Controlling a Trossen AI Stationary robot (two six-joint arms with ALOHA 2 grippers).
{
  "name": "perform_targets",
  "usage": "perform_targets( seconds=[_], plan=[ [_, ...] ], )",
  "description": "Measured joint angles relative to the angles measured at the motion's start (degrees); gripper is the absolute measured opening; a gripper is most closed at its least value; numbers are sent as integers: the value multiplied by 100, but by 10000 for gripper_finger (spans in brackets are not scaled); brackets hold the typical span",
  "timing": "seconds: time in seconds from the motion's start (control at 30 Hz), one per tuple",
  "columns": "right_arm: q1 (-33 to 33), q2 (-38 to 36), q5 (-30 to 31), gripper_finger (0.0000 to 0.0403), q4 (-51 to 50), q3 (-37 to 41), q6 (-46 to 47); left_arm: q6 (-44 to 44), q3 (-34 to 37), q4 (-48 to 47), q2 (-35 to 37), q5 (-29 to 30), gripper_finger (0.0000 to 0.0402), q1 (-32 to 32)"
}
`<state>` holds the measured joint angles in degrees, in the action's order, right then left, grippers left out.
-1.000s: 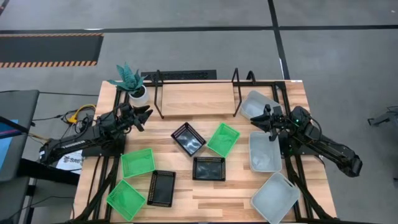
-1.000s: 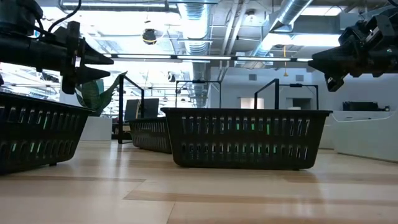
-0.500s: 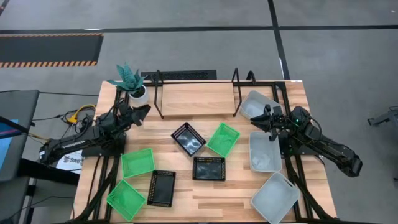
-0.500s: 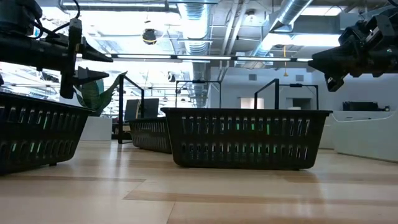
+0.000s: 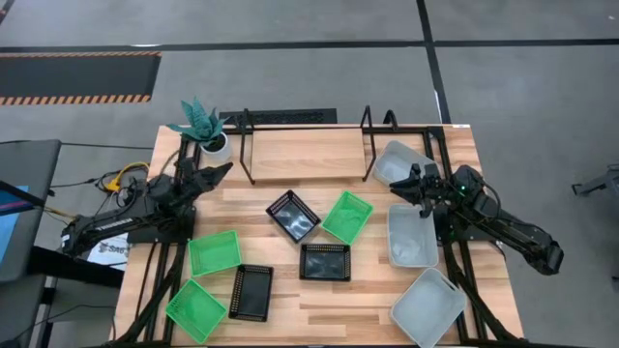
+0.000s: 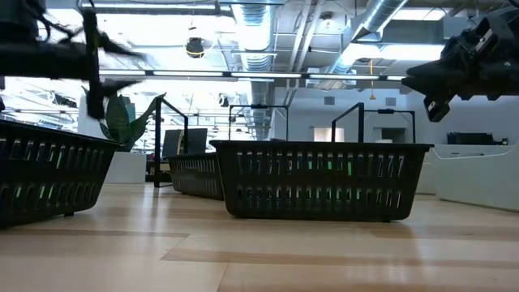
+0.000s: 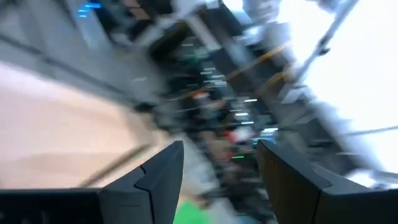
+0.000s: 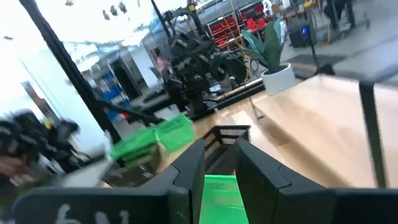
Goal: Stack baskets on shelf by color
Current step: Put the left green bin on the shelf
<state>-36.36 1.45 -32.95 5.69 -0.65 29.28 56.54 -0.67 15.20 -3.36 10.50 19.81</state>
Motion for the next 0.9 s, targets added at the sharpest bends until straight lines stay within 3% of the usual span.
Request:
perform_targets(
  seconds=[0.17,0.43,0.63,0.9],
  plan=[
    [0,0,0,113,73,-1,1045,3,-256,691,-4,-307,194,-2],
    [-2,0,0,113,100,-12,1212,-68,-1240,341,-553,-960,194,-2],
    [-2,0,0,113,102,-17,1288,-191,-2333,-872,-1683,-1833,194,-2],
    [-2,0,0,113,169,-23,1545,-479,-3948,-3446,-3108,-3506,194,-2]
  ],
)
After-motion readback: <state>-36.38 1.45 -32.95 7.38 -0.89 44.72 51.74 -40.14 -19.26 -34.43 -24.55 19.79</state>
